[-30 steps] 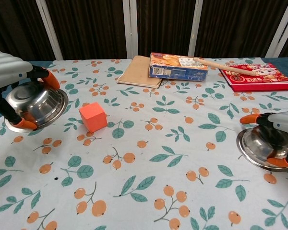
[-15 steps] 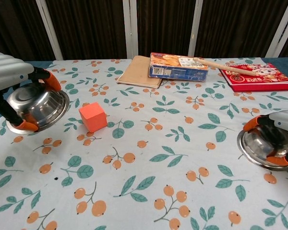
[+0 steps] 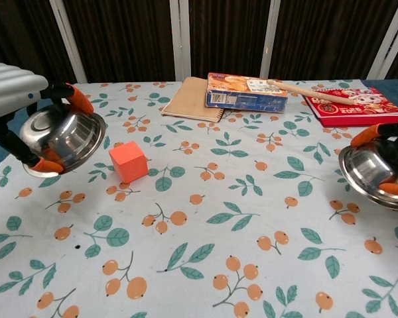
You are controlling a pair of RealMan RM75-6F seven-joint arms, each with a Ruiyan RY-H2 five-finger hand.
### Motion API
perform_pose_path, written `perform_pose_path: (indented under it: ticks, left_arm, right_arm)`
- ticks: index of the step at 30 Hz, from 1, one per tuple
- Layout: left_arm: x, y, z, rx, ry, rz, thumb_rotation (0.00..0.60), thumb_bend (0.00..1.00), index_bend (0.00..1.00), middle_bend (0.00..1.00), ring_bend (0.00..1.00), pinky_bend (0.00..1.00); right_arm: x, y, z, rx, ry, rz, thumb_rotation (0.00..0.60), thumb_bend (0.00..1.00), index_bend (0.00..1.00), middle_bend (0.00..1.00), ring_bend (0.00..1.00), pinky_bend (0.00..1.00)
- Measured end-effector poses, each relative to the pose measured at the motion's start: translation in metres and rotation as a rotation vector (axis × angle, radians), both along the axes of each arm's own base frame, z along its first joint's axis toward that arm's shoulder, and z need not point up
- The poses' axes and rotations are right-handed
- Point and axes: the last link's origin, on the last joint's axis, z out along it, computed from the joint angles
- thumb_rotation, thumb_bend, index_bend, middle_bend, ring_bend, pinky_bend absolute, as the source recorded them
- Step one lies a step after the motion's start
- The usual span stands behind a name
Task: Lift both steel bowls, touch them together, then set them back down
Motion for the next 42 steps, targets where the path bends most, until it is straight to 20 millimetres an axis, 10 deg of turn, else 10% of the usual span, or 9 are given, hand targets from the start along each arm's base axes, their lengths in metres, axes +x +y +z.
perform_pose_path:
  ticks: [25,42]
  left_arm:
    - [0.037,0.008,-0.019,0.113,-0.645,-0.499,0.6,0.29,0.5,0.61,0.49,0.74]
    - [0.08,0.004,-0.046,0.091,-0.657,-0.635,0.6,0.29,0.5,0.61,0.49,0.74]
  right_arm:
    - [0.012,-0.03,0.106,0.058,-1.316,-0.489,0.6,0.46,0.89,0.8,0.86,1.0]
    - [0.067,-0.022,0.092,0.297,-1.368,-0.571,0.6,0.48,0.89,0.8,0.86,1.0]
